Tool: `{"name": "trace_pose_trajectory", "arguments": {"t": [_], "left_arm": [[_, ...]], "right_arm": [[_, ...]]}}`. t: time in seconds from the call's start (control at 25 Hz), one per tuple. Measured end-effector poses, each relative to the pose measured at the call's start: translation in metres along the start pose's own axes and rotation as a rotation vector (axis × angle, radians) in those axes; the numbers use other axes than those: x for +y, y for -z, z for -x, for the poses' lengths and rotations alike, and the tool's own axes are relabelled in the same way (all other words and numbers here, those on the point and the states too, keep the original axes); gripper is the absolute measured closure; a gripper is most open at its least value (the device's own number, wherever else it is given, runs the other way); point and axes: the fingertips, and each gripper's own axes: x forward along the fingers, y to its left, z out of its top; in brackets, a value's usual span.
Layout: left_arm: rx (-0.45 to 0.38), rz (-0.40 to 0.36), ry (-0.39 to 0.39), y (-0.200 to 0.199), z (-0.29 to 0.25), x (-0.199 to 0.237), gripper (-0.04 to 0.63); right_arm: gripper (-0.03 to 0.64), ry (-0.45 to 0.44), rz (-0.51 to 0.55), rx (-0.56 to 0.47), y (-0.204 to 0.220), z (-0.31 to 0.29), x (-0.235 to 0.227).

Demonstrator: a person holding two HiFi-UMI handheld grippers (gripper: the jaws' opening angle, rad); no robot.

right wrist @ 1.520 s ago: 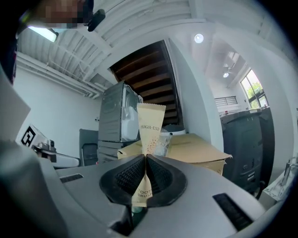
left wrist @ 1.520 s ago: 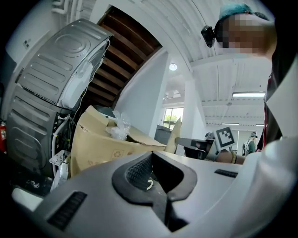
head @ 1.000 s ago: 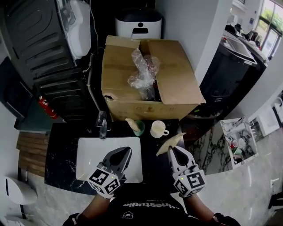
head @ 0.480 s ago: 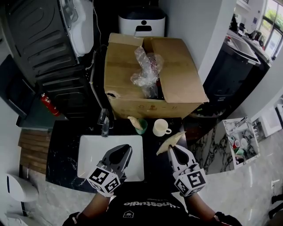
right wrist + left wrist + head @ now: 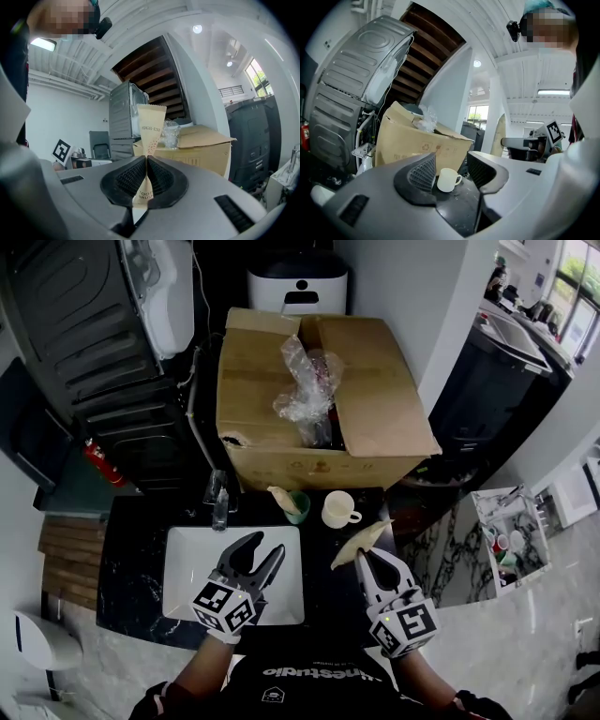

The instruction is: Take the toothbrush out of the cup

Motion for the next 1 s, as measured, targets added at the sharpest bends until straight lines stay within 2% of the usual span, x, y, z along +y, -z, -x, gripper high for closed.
{"name": "trace_pose_trajectory", "arguments": {"t": [0.24, 0.6, 0.76, 1.0], "left_arm": [[0.079, 0.017, -0.054, 0.04, -0.034, 0.039, 0.393], [0.152, 0.042, -0.08, 0.094, -0.091, 0.087, 0.393], [0.14, 0.115, -0.091, 0.107, -0.105, 0.098, 0.393], [0.113, 0.14, -0.083, 0.109, -0.119, 0.099, 0.393]], "right_arm": [[0.572, 0.005, -0.013, 0.013, 0.003, -0.003, -0.003], [0.572, 0.03, -0.016, 0.043, 0.011, -0.006, -0.02], [0.572, 0.042, -0.027, 0.049, 0.013, -0.004, -0.027], [0.572, 0.057, -0.029, 0.061, 0.018, -0.001, -0.034]]}}
